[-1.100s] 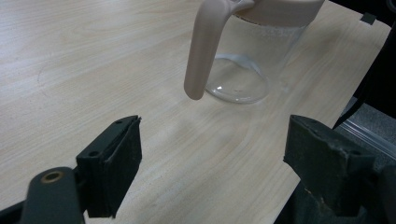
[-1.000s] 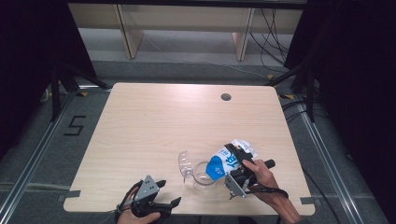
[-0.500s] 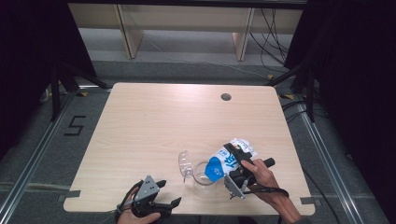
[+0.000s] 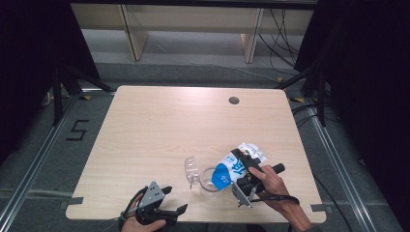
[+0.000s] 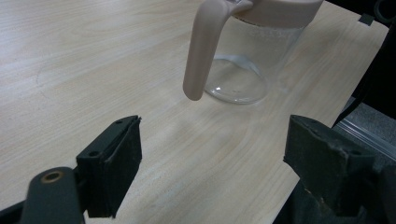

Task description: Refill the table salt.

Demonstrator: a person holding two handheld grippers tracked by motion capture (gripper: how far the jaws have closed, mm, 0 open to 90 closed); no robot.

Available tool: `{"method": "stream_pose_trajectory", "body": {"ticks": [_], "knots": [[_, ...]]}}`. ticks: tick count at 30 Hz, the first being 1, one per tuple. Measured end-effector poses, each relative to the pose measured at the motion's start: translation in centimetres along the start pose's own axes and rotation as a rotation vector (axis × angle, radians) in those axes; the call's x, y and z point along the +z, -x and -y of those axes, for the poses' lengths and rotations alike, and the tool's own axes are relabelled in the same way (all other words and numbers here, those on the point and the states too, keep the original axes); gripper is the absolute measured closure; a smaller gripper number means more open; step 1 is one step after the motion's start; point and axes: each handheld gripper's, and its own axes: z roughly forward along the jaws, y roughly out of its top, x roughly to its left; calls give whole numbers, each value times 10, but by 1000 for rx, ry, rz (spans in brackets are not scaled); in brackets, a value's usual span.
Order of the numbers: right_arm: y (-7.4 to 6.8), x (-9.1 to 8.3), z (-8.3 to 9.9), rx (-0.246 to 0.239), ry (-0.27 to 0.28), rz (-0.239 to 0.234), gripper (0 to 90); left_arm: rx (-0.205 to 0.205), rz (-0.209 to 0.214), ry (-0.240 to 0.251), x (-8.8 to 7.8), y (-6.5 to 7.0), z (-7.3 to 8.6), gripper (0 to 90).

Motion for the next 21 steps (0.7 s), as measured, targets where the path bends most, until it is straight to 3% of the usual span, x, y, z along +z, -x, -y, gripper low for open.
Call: {"method": "stream_pose_trajectory", "body": {"ticks": [2, 3, 10, 11, 12, 13, 14, 15, 16, 17, 19, 21], "knots": [[5, -1, -1, -71, 0, 8, 446, 0, 8, -2, 0, 0, 0, 184], [1, -1, -1, -32, -5, 1, 446, 1, -1, -2, 0, 0, 0, 184], [0, 0, -1, -45, -12, -2, 449, 11, 5, 14, 0, -1, 0, 184], [3, 0, -1, -88, 3, 5, 449, 10, 5, 14, 0, -1, -1, 184], [-1, -1, -1, -46, -30, -7, 449, 9, 4, 8, 0, -1, -1, 184], [-1, -1, -1, -46, -32, -6, 449, 0, 9, 3, 0, -1, 0, 184], [1, -1, -2, -82, -19, 2, 449, 1, 10, 2, 0, -1, 0, 184], [-1, -2, -1, -47, -33, -2, 451, -7, 8, 11, 0, 0, 0, 184], [2, -1, -2, -94, -17, 6, 452, -8, 11, 14, 0, 0, 0, 184], [0, -1, -2, -77, -24, 1, 452, -6, 11, 7, 0, 0, 0, 184], [3, -1, -3, -119, -11, 4, 452, -3, 5, 4, 0, 0, 0, 184], [2, 0, -3, -121, -9, 11, 455, -6, 6, 4, 0, 0, 0, 184]]}}
